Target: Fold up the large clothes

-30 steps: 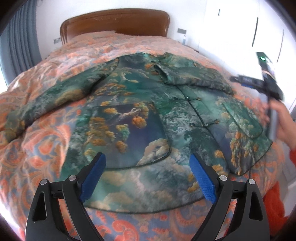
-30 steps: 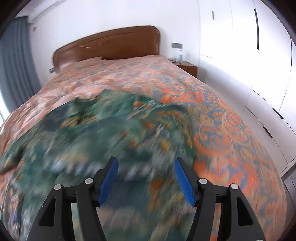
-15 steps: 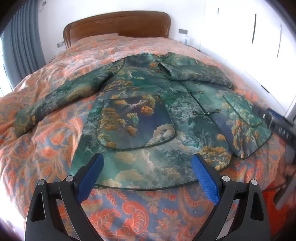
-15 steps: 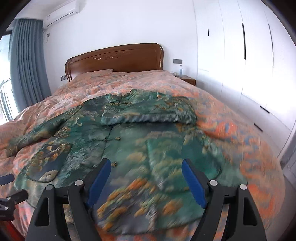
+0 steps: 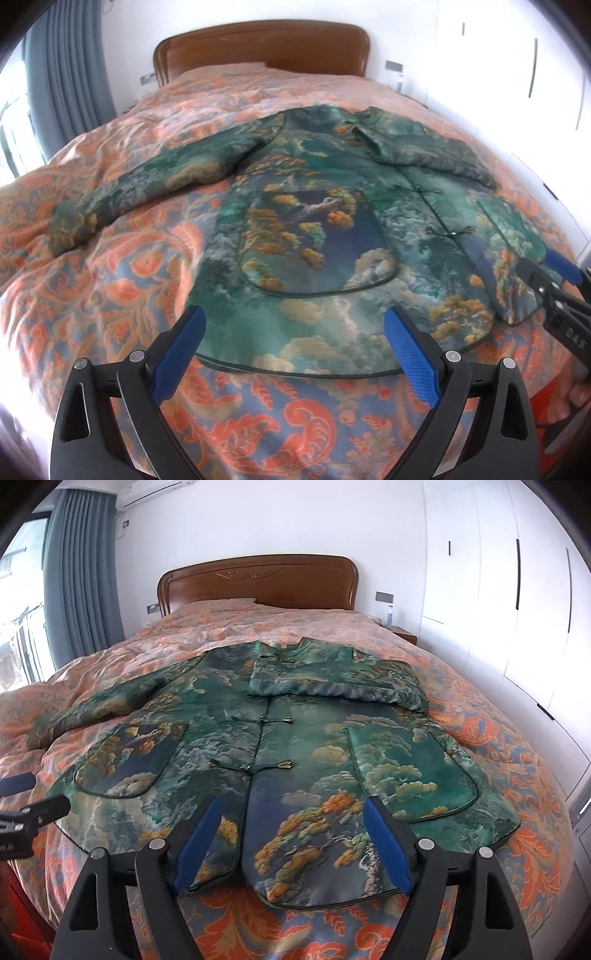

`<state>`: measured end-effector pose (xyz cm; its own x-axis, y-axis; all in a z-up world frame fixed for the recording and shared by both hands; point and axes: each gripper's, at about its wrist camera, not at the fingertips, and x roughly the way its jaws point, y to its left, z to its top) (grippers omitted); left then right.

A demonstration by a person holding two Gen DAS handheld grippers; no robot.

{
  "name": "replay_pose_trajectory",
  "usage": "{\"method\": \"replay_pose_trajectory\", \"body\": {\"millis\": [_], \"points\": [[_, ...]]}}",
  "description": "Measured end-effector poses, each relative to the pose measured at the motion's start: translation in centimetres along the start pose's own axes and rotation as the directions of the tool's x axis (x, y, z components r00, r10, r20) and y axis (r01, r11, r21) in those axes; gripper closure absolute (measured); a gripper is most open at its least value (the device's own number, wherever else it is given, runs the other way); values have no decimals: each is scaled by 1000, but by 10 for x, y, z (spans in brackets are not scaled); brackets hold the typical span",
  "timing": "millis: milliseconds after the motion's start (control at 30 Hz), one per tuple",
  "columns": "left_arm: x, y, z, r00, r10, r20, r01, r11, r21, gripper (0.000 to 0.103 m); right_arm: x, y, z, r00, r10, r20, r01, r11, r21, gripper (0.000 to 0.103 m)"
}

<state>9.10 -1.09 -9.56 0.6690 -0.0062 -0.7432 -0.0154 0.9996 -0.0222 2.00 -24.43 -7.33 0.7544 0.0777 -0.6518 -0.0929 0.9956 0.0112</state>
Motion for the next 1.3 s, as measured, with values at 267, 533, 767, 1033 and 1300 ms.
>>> {"method": "replay_pose_trajectory", "body": {"millis": [267,533,767,1033,1300], "points": [[16,78,25,998,59,7,-57,988,-146,5,-7,7,-1,1000,10,10,-10,1000,-26,22],[76,231,60,999,35,-26,-44,842,-538,5,-11,13,-6,1000,25,9,-24,998,-61,22],[108,284,44,999,-35,-10,16,678,-735,6,-8,22,-8,1000,26,-11,-27,995,-93,22],[117,286,40,999,-45,-10,23,668,-743,5,-5,37,-9,999,39,-30,-42,991,-127,22],[120,291,36,998,-58,0,38,645,-763,5,-2,46,-11,997,53,-48,-59,988,-142,22]]}}
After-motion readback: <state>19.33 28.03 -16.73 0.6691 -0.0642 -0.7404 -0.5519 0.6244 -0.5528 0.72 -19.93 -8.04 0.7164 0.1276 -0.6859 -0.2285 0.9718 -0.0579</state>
